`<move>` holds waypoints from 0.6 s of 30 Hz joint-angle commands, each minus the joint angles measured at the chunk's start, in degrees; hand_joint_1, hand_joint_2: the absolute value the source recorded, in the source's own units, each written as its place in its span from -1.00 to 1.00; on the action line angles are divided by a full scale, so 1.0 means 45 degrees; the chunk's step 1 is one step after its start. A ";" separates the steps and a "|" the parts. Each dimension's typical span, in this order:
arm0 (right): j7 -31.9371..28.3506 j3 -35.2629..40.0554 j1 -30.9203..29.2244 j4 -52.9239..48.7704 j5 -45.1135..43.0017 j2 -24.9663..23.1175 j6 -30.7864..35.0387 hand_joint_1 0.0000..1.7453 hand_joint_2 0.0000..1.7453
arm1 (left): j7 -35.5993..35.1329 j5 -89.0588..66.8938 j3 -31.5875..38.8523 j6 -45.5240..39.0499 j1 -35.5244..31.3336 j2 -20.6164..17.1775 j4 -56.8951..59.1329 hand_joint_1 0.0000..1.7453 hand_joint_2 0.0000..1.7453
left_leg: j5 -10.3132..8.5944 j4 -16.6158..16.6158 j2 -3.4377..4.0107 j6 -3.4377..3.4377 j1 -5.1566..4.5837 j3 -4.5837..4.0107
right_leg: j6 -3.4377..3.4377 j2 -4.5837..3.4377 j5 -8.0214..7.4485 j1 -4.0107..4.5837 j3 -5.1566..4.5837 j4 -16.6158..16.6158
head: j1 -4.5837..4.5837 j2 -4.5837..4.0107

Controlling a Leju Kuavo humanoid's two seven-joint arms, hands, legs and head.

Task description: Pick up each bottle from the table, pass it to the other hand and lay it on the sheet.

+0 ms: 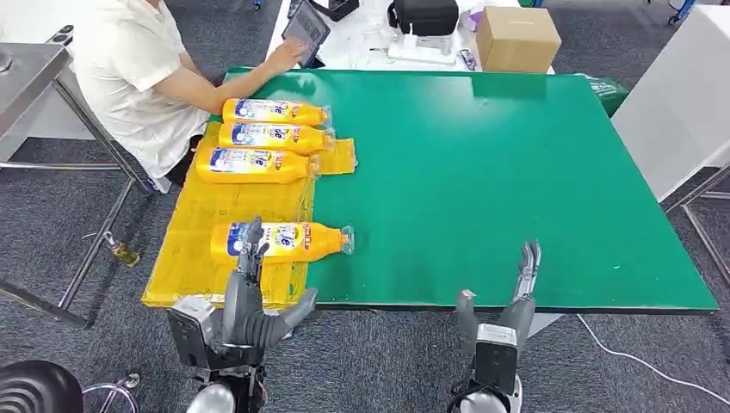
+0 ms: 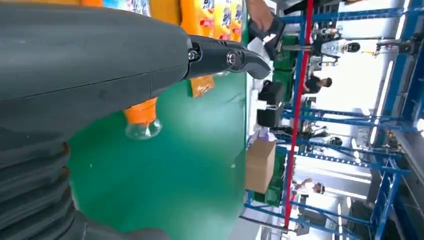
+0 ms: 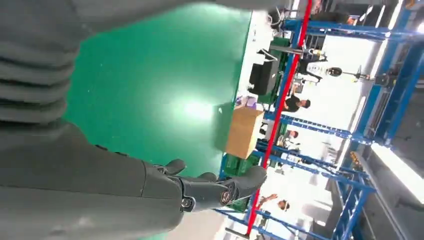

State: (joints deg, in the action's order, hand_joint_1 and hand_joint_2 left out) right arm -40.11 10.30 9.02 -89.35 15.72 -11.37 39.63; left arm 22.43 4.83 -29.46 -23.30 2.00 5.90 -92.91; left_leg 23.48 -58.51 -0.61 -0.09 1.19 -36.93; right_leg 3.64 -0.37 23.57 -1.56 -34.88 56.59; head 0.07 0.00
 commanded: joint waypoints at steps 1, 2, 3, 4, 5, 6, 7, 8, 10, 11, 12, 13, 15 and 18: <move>0.0731 0.1106 -0.0186 0.0868 0.0139 0.0740 -0.0298 -1.00 1.00 | 0.0110 0.0034 -0.0498 0.0132 -0.0095 0.0025 0.0879 -1.00 1.00 | 0.0026 0.0020 0.0007 0.0019 0.0005 0.0077 | -0.0033 0.0009 0.0021 0.0015 0.0084 -0.0031 | 0.0000 0.0000; 0.0749 0.1376 -0.0211 0.0976 0.0177 0.0828 -0.0324 -1.00 1.00 | 0.0219 0.0043 -0.0536 0.0164 -0.0084 0.0077 0.1027 -1.00 1.00 | 0.0019 0.0020 0.0008 0.0015 0.0006 0.0063 | -0.0028 0.0005 0.0014 0.0014 0.0070 -0.0031 | 0.0000 0.0000; 0.0661 0.1648 -0.0256 0.1129 0.0416 0.0917 -0.0224 -1.00 1.00 | 0.0462 -0.0121 -0.0584 0.0051 -0.0111 0.0125 0.1185 -1.00 1.00 | 0.0032 0.0026 0.0017 0.0022 0.0004 0.0099 | -0.0040 0.0002 0.0024 0.0016 0.0104 -0.0038 | 0.0000 0.0000; 0.0756 0.1964 -0.0312 0.1334 0.0433 0.0953 -0.0065 -1.00 1.00 | 0.1004 -0.0299 -0.0449 -0.0579 -0.0115 0.0371 0.1433 -1.00 1.00 | 0.0026 0.0026 0.0017 0.0017 0.0006 0.0084 | -0.0034 -0.0001 0.0017 0.0015 0.0090 -0.0037 | 0.0000 0.0000; 0.0923 0.2239 -0.0353 0.1472 0.0358 0.1020 -0.0047 -1.00 1.00 | 0.1122 -0.0398 -0.0591 -0.0840 -0.0216 0.0355 0.1612 -1.00 1.00 | 0.0039 0.0031 0.0025 0.0023 0.0012 0.0119 | -0.0047 -0.0004 0.0024 0.0026 0.0126 -0.0049 | 0.0000 0.0000; 0.0963 0.2514 -0.0396 0.1635 0.0397 0.1110 -0.0053 -1.00 1.00 | 0.1118 -0.0410 -0.0700 -0.0884 -0.0286 0.0317 0.1755 -1.00 1.00 | 0.0015 0.0021 0.0013 0.0012 0.0004 0.0051 | -0.0025 -0.0002 0.0008 0.0011 0.0057 -0.0028 | -0.0005 0.0000; 0.1201 0.2845 -0.0444 0.1827 0.0248 0.1201 -0.0190 -1.00 1.00 | 0.1253 -0.0566 -0.0783 -0.1075 -0.0335 0.0296 0.1870 -1.00 1.00 | 0.0021 0.0027 0.0013 0.0015 0.0007 0.0074 | -0.0033 0.0002 0.0012 0.0016 0.0082 -0.0038 | 0.0000 0.0000; 0.1372 0.3041 -0.0460 0.1973 0.0145 0.1243 -0.0340 -1.00 1.00 | 0.1352 -0.0808 -0.0857 -0.1257 -0.0351 0.0258 0.1947 -1.00 1.00 | 0.0035 0.0032 0.0023 0.0020 0.0013 0.0114 | -0.0049 -0.0002 0.0021 0.0027 0.0122 -0.0049 | 0.0000 0.0000; 0.1455 0.3403 -0.0543 0.2315 0.0126 0.1316 -0.0431 -1.00 1.00 | 0.1171 -0.0785 -0.0881 -0.1130 -0.0330 0.0201 0.2025 -1.00 1.00 | 0.0015 0.0026 0.0011 0.0011 0.0007 0.0059 | -0.0028 0.0001 0.0008 0.0015 0.0066 -0.0034 | 0.0000 0.0000; 0.1462 0.3573 -0.0610 0.2442 0.0159 0.1388 -0.0461 -1.00 1.00 | 0.1220 -0.0881 -0.0880 -0.1124 -0.0324 0.0181 0.2052 -1.00 1.00 | 0.0024 0.0030 0.0019 0.0015 0.0012 0.0085 | -0.0039 -0.0002 0.0013 0.0023 0.0093 -0.0042 | 0.0000 0.0000; 0.1550 0.3759 -0.0676 0.2515 0.0198 0.1491 -0.0550 -1.00 1.00 | 0.1231 -0.0922 -0.0813 -0.1139 -0.0290 0.0207 0.2076 -1.00 1.00 | 0.0017 0.0027 0.0017 0.0013 0.0007 0.0064 | -0.0029 -0.0005 0.0007 0.0015 0.0069 -0.0036 | 0.0000 0.0000; 0.1611 0.3924 -0.0718 0.2525 0.0303 0.1605 -0.0586 -1.00 1.00 | 0.1275 -0.1025 -0.0755 -0.1183 -0.0254 0.0215 0.2107 -1.00 1.00 | 0.0027 0.0036 0.0025 0.0019 0.0009 0.0099 | -0.0041 -0.0006 0.0013 0.0021 0.0104 -0.0048 | 0.0000 0.0000; 0.1726 0.4017 -0.0712 0.2402 0.0226 0.1666 -0.0716 -1.00 1.00 | 0.1323 -0.1119 -0.0725 -0.1231 -0.0203 0.0231 0.2144 -1.00 1.00 | 0.0033 0.0030 0.0031 0.0022 0.0006 0.0102 | -0.0040 -0.0011 0.0017 0.0019 0.0106 -0.0043 | -0.0005 0.0000; 0.1893 0.4198 -0.0566 0.2125 -0.0146 0.1749 -0.1166 -1.00 1.00 | 0.1392 -0.1238 -0.0783 -0.1310 -0.0120 0.0216 0.2220 -1.00 1.00 | 0.0024 0.0024 0.0016 0.0020 0.0002 0.0072 | -0.0033 0.0000 0.0016 0.0012 0.0077 -0.0032 | -0.0005 0.0000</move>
State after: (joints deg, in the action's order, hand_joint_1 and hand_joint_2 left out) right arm -32.87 24.09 8.11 -83.45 17.20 -7.21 36.89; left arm 28.24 0.06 -32.24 -28.72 2.01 6.97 -88.00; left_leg 23.49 -58.50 -0.62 -0.08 1.19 -36.96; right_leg 3.64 -0.37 23.58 -1.57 -34.89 56.59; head 0.04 0.00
